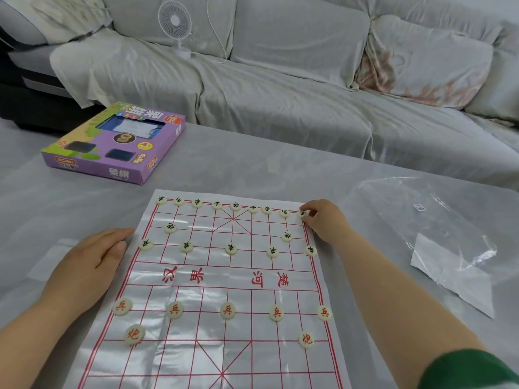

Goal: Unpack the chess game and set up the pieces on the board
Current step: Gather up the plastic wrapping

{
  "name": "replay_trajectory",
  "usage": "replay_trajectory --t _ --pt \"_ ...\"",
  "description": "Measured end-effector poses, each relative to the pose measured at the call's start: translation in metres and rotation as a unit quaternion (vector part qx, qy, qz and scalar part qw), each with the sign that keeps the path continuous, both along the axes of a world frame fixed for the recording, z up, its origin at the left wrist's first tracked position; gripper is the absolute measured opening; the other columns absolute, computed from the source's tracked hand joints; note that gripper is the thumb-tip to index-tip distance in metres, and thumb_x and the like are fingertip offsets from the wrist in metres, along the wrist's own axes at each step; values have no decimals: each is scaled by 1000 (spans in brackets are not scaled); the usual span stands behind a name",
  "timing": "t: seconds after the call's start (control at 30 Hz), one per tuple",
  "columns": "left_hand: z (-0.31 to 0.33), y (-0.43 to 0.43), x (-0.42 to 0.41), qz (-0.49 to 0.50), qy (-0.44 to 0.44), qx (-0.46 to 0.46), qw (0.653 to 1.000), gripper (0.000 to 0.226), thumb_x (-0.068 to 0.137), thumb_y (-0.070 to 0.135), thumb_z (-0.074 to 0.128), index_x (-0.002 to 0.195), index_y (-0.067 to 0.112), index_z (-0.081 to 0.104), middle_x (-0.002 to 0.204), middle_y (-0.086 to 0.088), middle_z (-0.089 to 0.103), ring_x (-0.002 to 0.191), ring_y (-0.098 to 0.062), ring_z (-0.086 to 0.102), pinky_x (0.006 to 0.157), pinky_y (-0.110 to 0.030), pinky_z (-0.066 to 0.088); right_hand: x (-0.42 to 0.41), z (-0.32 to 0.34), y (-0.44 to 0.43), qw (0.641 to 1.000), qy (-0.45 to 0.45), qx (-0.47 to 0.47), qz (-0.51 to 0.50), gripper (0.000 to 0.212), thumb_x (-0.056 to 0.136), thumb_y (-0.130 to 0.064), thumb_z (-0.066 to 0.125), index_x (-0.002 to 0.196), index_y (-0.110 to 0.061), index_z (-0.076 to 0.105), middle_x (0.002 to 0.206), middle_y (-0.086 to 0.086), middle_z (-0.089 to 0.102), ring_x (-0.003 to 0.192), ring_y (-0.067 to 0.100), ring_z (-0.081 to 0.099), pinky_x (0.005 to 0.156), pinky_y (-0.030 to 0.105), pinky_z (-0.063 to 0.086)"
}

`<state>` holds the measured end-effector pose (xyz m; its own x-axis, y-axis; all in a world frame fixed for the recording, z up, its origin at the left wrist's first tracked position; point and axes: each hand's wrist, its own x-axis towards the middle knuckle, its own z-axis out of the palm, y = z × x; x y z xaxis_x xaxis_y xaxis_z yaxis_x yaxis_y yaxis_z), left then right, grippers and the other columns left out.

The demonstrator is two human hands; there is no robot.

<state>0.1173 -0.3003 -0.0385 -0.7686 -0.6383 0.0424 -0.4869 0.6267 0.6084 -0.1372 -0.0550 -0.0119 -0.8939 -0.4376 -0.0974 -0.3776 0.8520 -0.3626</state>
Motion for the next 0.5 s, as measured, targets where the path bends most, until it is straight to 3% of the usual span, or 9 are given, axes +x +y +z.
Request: replay_trajectory --t 0.13,0.3,0.5 --pt "-2 -1 -1 3 11 2 1000 34 94 11 40 126 10 52 131 -13 51 122 -33 42 100 -42 31 -4 1 -1 1000 -18 -12 2 33 92 -15 48 125 -15 53 119 10 53 91 21 50 86 26 40" --pt "2 3 0 7 8 19 1000 35 94 10 39 127 8 51 133 -14 49 123 -33 40 102 -43 30 6 11 21 998 -19 -55 -33 37 91 -7 46 127 -12 49 123 7 53 94 17 47 82 22 35" --pt "24 27 1 -11 26 -11 1000 32 94 6 39 120 3 56 129 -18 52 121 -35 43 101 -41 31 42 36 96 994 16 -85 -72 29 90 -8 48 117 -13 58 108 3 55 86 11 43 75 19 33"
